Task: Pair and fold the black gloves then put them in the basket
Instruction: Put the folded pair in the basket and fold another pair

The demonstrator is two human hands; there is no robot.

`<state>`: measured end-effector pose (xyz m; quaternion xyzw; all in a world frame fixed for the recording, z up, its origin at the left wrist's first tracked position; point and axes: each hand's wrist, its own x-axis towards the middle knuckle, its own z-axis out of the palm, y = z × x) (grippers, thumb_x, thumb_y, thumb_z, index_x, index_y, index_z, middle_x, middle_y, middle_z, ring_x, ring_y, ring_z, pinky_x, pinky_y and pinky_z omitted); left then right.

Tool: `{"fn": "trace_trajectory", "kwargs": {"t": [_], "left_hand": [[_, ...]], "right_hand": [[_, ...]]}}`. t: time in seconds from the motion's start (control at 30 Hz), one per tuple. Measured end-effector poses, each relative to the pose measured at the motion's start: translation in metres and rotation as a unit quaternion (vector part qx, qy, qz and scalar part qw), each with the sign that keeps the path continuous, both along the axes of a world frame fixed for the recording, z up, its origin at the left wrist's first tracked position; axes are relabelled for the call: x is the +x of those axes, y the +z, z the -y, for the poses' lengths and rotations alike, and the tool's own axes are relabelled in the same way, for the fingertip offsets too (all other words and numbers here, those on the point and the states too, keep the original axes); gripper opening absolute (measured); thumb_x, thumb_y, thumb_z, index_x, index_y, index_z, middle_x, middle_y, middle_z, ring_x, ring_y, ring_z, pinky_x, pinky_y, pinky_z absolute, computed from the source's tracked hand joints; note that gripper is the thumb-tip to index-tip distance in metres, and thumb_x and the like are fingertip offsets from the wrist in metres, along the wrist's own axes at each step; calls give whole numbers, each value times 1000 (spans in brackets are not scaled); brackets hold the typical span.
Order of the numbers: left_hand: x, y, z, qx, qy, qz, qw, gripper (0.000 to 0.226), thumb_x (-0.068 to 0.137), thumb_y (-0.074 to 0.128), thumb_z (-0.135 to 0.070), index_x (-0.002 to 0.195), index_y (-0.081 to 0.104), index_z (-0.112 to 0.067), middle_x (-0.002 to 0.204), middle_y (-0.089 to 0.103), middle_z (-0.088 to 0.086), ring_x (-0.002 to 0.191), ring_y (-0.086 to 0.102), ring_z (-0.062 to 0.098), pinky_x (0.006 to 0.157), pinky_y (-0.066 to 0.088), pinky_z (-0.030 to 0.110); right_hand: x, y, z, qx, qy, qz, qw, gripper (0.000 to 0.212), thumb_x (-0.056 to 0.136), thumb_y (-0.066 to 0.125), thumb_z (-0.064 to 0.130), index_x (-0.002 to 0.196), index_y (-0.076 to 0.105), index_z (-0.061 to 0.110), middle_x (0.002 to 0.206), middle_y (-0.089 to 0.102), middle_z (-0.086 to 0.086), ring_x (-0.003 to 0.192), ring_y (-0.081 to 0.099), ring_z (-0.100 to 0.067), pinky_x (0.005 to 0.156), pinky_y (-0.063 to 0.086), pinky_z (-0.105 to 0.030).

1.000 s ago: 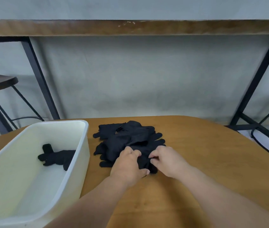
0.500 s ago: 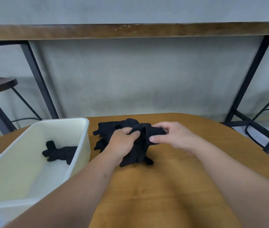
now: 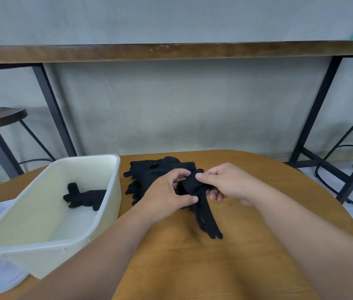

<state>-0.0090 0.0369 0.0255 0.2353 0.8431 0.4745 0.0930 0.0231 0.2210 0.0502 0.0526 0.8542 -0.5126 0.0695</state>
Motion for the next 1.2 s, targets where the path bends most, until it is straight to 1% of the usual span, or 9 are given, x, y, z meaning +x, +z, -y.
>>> {"fn": "trace_trajectory", "kwargs": {"t": [0.13,0.23,0.3,0.43,0.6,0.73,0.87,1.0,1.2], "left_hand": [[7,11,0,-30,26,-96,995,9,90,63,-35,97,68,-31,83,66,-16,74,58,-4,62,41,8],[4,16,4,-17,26,-47,998,36,95,54,-41,76,61,-11,71,57,11,63,51,10,62,40,25],[5,20,7,-16,30,-13,999,43,96,51,-43,72,52,-7,68,45,8,64,43,18,62,35,31],[0,20,11,3,43,-2,999,43,96,53,-41,87,60,1,70,54,8,63,50,14,63,40,31],[-3,29,13,50,79,-12,996,8,90,66,-29,85,72,-28,70,68,-17,69,64,2,61,44,17],[4,42,23,69,84,-75,991,13,88,69,-27,81,71,-38,68,67,-22,67,63,-5,61,46,13],[29,6,43,-73,15,-164,984,12,88,67,-25,93,71,-35,86,63,-21,86,56,-1,79,46,18],[60,-61,59,-246,-74,-155,954,15,92,60,-30,102,69,-36,101,59,-22,100,48,-3,90,39,15],[73,-91,66,-228,-77,-129,962,36,94,48,-8,113,67,-32,118,51,-24,106,42,-7,85,30,-1]], "right_hand": [[12,9,3,8,23,14,1000,40,86,59,63,97,74,27,70,66,5,60,55,-11,61,46,-24],[18,13,2,32,50,-31,998,28,81,71,53,96,74,30,71,66,16,61,56,-3,63,43,-21],[17,13,3,53,31,-55,997,17,87,69,42,90,74,27,62,64,16,58,55,-2,64,41,-22],[15,15,6,64,20,-64,996,12,95,61,29,95,72,23,54,62,14,54,55,-3,61,41,-18],[6,18,14,51,-27,-111,992,10,93,64,21,93,73,25,77,75,1,69,69,-14,57,52,-23],[12,24,17,14,-40,-193,980,11,89,68,18,87,75,26,81,75,0,84,71,-25,80,57,-40],[38,-3,22,83,29,-153,984,16,85,73,17,80,75,32,80,74,5,74,65,-10,78,53,-35],[61,-71,41,203,119,1,972,21,88,67,16,87,73,36,80,67,11,77,64,-11,79,54,-33],[71,-100,43,282,116,29,952,41,96,45,4,112,71,31,116,65,12,105,61,-8,94,50,-23]]}}
